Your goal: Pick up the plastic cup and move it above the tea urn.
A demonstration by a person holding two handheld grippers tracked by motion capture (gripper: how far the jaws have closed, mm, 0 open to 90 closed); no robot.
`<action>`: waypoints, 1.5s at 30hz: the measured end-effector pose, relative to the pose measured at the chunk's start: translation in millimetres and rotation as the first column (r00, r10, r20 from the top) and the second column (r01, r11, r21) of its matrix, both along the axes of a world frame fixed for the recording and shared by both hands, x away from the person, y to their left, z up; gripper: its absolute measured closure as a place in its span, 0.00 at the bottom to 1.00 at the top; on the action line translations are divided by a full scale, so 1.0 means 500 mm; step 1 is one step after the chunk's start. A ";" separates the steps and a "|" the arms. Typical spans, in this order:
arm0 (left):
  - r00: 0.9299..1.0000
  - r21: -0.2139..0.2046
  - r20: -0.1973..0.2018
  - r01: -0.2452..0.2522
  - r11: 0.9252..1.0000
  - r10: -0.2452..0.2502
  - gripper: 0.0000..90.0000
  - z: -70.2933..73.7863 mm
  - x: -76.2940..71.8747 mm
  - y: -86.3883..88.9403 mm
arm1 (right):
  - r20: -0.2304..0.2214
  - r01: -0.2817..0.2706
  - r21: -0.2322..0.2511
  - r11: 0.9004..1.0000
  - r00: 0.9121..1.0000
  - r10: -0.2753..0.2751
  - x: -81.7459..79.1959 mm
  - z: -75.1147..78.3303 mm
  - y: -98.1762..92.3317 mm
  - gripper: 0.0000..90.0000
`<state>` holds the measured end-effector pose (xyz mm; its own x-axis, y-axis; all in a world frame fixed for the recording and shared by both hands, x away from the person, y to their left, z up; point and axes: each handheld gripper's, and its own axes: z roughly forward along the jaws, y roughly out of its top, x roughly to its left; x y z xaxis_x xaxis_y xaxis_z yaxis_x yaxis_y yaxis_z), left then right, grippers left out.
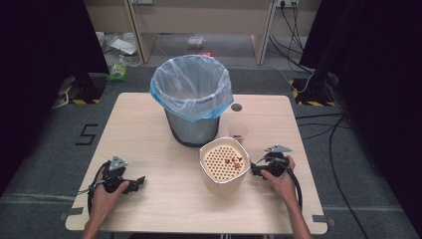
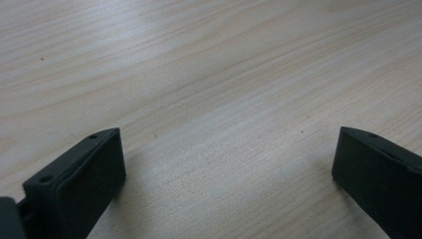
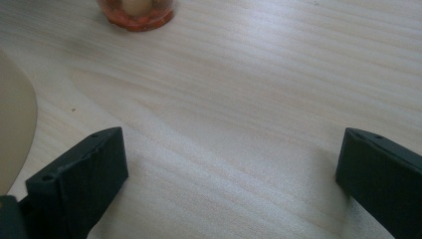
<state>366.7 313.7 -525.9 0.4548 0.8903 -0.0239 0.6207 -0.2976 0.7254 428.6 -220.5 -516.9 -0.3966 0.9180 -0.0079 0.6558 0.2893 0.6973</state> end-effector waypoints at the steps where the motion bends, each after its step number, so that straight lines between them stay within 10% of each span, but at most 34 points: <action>1: 1.000 0.000 0.000 0.000 1.000 0.000 0.00 0.000 0.000 0.000 | -0.001 0.002 0.000 1.000 1.000 -0.002 0.000 0.000 0.000 0.01; 6: 1.000 0.000 0.000 0.000 1.000 0.000 0.00 0.000 0.000 0.000 | 0.000 -0.004 0.001 1.000 1.000 0.004 -0.001 0.001 -0.001 0.03; 9: 1.000 0.000 0.000 0.000 1.000 0.000 0.00 0.000 0.000 0.000 | 0.009 -0.036 -0.002 0.999 0.999 0.036 -0.005 0.010 -0.002 0.25; 12: 1.000 0.000 0.000 0.000 1.000 0.000 0.00 0.000 0.000 0.000 | 0.037 -0.030 -0.001 1.000 0.999 0.030 -0.007 0.024 -0.003 0.12; 14: 1.000 0.000 0.000 0.000 1.000 0.000 0.00 0.000 0.000 0.000 | 0.053 -0.032 0.026 0.999 0.998 0.031 -0.010 0.038 -0.004 0.25; 23: 1.000 0.000 0.000 0.000 1.000 0.000 0.00 0.000 0.000 0.000 | 0.137 -0.022 0.076 0.997 0.991 0.011 -0.015 0.111 -0.019 0.24; 45: 1.000 0.002 -0.001 0.002 1.000 -0.002 0.00 0.000 0.000 0.000 | 0.187 -0.072 0.113 0.991 0.981 0.050 0.080 0.201 0.035 0.42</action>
<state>366.8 313.9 -525.8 0.4562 0.8896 -0.0226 0.6208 -0.2999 0.7244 468.8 -203.0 -416.6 -0.4541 0.8907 0.0223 0.4976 0.2327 0.8356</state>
